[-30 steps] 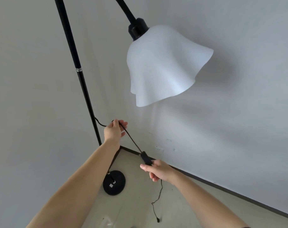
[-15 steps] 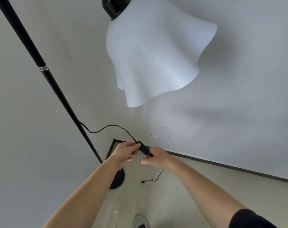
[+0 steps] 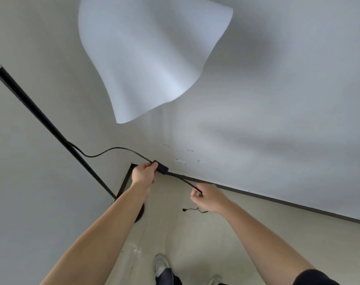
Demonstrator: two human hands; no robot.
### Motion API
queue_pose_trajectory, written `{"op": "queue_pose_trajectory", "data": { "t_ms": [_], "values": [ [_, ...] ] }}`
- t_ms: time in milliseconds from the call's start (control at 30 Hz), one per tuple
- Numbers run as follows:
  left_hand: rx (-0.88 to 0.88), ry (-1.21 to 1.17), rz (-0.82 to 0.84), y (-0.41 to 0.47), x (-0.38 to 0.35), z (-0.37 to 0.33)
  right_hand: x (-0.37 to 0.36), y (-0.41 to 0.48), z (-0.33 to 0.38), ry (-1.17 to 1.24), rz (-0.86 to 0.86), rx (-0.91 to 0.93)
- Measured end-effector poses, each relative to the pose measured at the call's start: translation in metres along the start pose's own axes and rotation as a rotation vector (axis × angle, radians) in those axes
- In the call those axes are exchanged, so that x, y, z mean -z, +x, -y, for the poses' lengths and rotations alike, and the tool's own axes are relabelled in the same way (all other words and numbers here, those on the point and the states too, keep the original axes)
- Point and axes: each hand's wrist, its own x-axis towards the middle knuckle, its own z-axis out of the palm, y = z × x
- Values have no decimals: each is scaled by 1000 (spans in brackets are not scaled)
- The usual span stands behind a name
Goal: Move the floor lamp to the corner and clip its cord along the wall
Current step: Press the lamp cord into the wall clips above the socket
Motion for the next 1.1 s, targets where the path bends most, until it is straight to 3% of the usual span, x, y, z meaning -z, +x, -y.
{"op": "queue_pose_trajectory", "data": {
  "t_ms": [100, 200, 400, 633, 800, 1100],
  "values": [
    [74, -53, -96, 9, 3, 2, 1, -7, -29, 17, -4, -41],
    [184, -79, -63, 10, -2, 13, 5, -3, -37, 87, -91, -18],
    [460, -94, 197, 2, -29, 39, 3, 17, -23, 205, -96, 64],
    [414, -230, 489, 15, -47, 59, -26, 33, -27, 186, -106, 39],
    [264, -248, 369, 35, -45, 64, -46, 39, -43, 95, -154, -15],
    [204, -339, 122, 70, -28, 70, -61, 43, -101, 47, -191, -84]
  ]
}}
